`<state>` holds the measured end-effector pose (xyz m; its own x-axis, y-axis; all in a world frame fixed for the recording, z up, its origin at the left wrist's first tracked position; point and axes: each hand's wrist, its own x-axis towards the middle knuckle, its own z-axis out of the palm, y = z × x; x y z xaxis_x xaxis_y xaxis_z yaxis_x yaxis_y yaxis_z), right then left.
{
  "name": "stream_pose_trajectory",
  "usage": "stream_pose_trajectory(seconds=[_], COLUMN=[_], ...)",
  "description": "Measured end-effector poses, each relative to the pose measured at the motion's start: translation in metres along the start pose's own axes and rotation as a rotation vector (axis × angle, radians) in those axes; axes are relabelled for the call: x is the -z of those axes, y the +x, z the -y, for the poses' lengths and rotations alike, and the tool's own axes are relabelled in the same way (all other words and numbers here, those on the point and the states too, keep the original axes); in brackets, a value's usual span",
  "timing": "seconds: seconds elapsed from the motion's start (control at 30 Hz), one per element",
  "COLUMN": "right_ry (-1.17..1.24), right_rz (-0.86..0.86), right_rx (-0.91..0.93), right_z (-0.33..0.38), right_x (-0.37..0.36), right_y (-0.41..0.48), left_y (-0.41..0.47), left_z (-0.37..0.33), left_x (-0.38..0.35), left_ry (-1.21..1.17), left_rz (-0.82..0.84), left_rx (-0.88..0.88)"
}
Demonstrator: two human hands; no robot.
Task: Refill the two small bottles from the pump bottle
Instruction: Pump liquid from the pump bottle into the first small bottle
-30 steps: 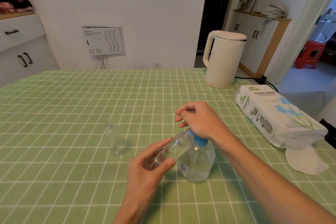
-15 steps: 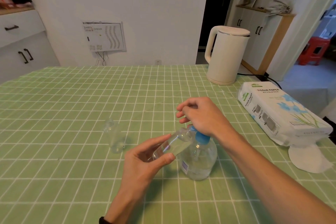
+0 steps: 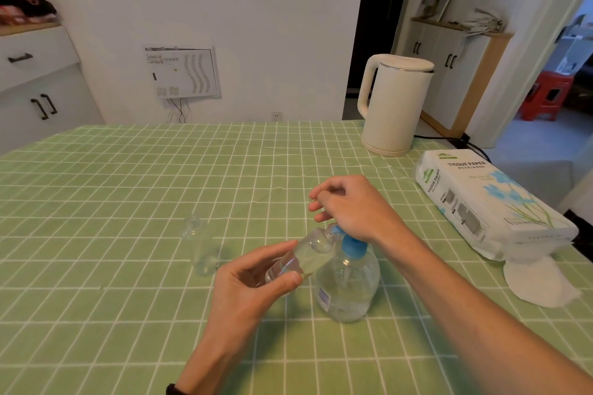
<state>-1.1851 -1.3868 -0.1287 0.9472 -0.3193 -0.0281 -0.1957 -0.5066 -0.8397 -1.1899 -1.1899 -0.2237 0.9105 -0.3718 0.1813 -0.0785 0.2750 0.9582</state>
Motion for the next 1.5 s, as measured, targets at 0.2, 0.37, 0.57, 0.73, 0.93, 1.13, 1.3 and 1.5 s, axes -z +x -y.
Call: stream_pose_trajectory(seconds=[0.2,0.37,0.57,0.73,0.93,1.13,1.3,1.5], right_ry=[0.052,0.076,0.049,0.038,0.037,0.023,0.001,0.006], right_rz=[0.012,0.007,0.001,-0.001,0.019,0.008,-0.012,-0.009], right_rx=[-0.033,-0.035,-0.004,0.001,-0.042,-0.035,-0.005,-0.013], right_z=[-0.004,-0.0048,-0.0014,-0.0008,-0.0048,-0.0051,-0.0001,-0.0018], right_x=[-0.0034,-0.0044,-0.0017,-0.0017,-0.0042,-0.0042,-0.001,-0.0017], right_y=[-0.0002,-0.0002,0.0026,0.0033,0.0024,0.0,0.0009,0.0032], left_y=[0.0001,-0.0017,-0.0032,-0.0025,-0.0032,-0.0057,-0.0059,-0.005], left_z=[0.0052,0.0054,0.0039,0.0041,0.0068,0.0096,0.0089,0.0103], left_x=[0.0004,-0.0001,-0.0006,-0.0012,-0.0033,-0.0042,-0.0053,-0.0054], left_ry=[0.014,-0.02,-0.038,-0.036,-0.032,-0.018,-0.056,-0.073], left_rz=[0.0,-0.005,-0.007,-0.023,-0.033,-0.03,-0.024,-0.023], left_rx=[0.0,0.013,0.013,0.004,0.008,0.015,0.013,0.01])
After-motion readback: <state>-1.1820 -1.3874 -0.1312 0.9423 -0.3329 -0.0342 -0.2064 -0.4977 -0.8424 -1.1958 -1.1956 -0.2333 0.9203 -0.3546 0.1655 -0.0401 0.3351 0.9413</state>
